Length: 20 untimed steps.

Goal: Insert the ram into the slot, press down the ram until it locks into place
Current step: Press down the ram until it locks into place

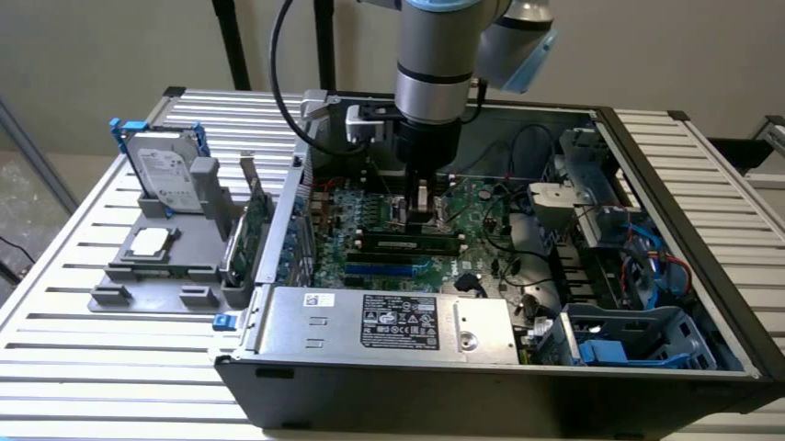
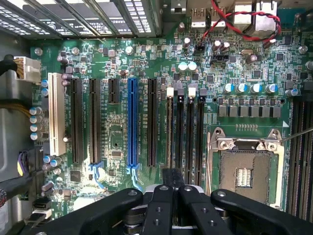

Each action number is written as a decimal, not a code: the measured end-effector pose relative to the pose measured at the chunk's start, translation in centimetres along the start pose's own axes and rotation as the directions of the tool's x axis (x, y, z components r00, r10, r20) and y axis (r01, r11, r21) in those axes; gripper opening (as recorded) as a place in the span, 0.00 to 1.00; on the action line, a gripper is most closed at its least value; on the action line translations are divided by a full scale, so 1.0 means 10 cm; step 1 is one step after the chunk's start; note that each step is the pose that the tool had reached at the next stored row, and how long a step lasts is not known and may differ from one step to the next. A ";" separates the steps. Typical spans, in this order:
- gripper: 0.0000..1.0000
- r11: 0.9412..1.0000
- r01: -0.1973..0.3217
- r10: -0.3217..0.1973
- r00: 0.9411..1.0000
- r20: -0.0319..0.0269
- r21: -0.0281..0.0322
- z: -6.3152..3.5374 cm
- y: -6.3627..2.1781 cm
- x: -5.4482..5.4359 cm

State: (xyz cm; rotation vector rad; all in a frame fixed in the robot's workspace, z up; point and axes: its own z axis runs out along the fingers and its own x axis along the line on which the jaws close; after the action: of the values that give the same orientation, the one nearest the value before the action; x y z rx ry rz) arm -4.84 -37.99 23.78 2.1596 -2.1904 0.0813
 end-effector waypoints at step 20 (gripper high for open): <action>0.11 1.000 0.001 -0.001 1.000 0.000 -0.009 -0.146 -0.040 0.01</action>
State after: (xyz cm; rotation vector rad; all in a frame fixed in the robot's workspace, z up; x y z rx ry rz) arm -4.43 -37.93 25.24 2.1554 -2.1856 0.0714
